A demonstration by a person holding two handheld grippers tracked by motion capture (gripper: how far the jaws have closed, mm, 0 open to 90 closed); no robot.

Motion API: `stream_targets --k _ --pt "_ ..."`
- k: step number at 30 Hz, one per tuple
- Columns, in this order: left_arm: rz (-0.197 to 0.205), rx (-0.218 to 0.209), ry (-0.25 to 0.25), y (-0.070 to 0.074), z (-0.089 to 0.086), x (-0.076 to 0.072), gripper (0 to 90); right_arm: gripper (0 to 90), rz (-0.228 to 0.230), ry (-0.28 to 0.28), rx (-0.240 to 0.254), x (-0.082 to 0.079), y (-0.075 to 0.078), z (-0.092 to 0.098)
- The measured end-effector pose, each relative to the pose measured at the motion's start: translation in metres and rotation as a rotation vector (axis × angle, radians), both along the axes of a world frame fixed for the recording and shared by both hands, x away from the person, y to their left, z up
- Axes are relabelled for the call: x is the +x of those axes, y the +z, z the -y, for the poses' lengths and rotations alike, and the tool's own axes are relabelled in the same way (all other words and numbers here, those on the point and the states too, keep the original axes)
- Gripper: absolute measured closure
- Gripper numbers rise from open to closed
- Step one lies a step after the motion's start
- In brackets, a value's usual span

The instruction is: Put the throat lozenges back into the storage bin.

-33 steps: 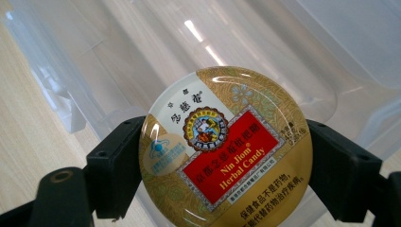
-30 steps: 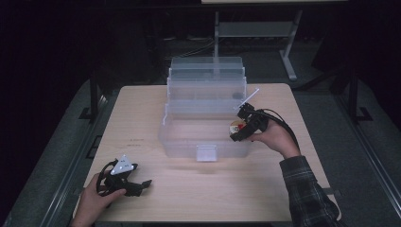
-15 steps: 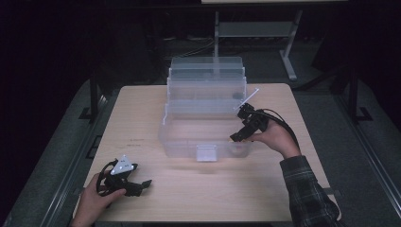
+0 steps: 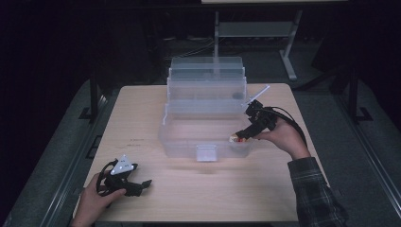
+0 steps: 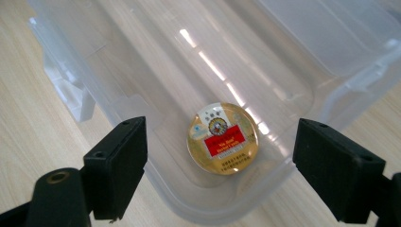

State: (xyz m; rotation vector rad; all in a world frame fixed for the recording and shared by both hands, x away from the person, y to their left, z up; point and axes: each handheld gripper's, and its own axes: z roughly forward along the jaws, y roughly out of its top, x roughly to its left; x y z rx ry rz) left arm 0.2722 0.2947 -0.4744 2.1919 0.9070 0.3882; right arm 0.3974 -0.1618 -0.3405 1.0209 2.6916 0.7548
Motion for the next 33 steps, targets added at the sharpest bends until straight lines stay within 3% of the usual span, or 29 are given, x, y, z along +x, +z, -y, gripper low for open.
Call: stream_targets --k 18,33 --pt "0.001 0.001 -0.001 0.000 0.000 0.000 11.9 18.2 0.030 -0.054 0.010 -0.020 0.007 0.038" --pt "0.000 -0.001 0.000 0.000 0.000 0.000 11.9 14.0 0.027 -0.096 0.030 -0.037 -0.011 0.060"
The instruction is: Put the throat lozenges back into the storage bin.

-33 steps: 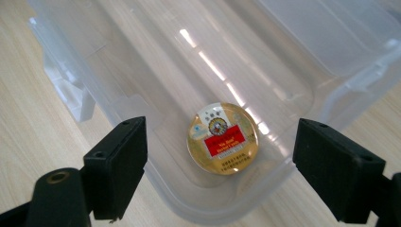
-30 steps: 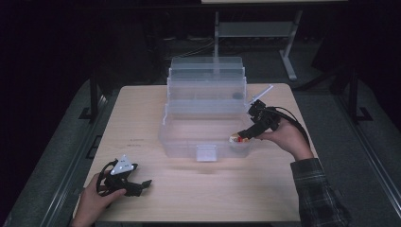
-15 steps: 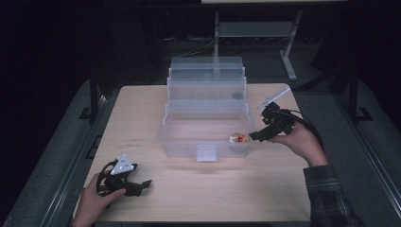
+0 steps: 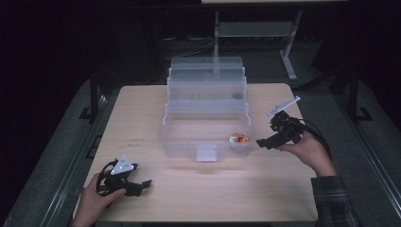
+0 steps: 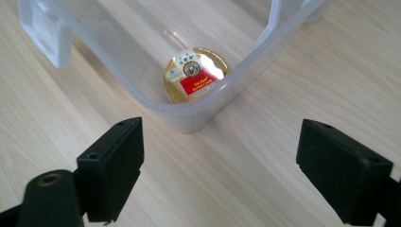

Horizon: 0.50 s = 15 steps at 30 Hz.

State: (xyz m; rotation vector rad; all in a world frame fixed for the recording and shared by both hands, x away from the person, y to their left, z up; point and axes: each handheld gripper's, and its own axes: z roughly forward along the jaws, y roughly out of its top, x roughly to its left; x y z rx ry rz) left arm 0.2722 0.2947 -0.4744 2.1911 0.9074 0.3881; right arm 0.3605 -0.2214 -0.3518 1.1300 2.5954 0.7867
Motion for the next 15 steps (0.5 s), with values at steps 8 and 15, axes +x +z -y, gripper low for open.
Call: stream_targets --k 8,15 --pt "0.000 0.001 -0.001 0.000 0.000 0.000 11.9 10.6 0.008 -0.022 0.030 -0.008 -0.013 0.008" --pt "0.000 0.001 0.000 0.000 0.000 0.000 11.9 9.0 0.016 -0.037 0.062 -0.017 -0.027 0.015"
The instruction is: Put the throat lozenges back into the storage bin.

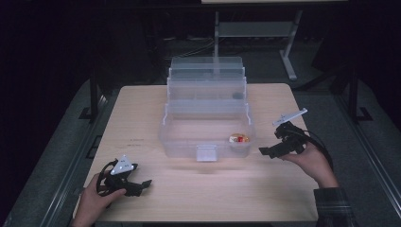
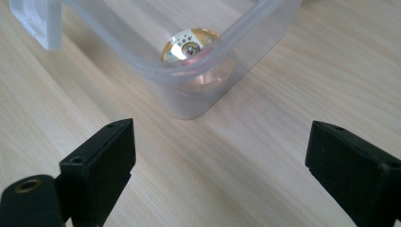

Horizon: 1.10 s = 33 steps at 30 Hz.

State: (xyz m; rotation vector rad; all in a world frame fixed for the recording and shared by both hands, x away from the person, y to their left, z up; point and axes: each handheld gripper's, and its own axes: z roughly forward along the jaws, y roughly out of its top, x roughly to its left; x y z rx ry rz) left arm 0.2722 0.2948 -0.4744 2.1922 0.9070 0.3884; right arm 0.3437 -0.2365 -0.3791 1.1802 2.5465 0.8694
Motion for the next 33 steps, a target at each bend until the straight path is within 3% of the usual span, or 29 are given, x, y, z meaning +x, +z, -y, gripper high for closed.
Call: stream_targets --k 9,19,33 --pt "0.000 0.000 0.000 0.000 0.000 0.000 11.9 8.7 0.011 -0.024 0.030 -0.010 -0.017 0.007" --pt "0.002 -0.002 0.001 0.000 0.000 0.000 11.9 7.4 0.037 -0.041 0.017 -0.021 -0.029 0.013" --pt "0.002 -0.001 -0.001 0.000 0.000 0.000 11.9 5.4 0.032 -0.063 0.030 -0.040 -0.056 0.023"
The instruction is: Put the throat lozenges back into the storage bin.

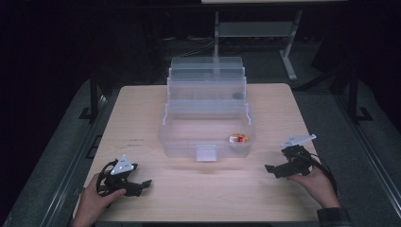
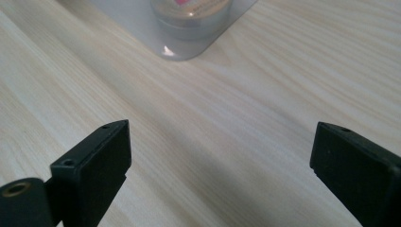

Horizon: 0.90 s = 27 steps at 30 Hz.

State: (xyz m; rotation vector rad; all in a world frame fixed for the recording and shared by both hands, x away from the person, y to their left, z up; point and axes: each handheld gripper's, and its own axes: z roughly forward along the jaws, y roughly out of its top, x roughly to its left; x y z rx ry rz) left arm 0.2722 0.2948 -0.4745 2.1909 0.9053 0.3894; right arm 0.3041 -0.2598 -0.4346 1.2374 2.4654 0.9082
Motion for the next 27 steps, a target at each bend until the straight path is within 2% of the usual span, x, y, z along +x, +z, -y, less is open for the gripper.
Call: stream_targets --k 22,27 --pt "-0.002 0.001 0.000 0.000 0.000 0.000 11.9 2.7 0.039 -0.043 0.002 -0.026 -0.033 0.011" --pt "-0.001 0.001 0.001 0.000 0.000 0.000 11.9 2.6 0.065 -0.061 0.004 -0.030 -0.038 0.013"
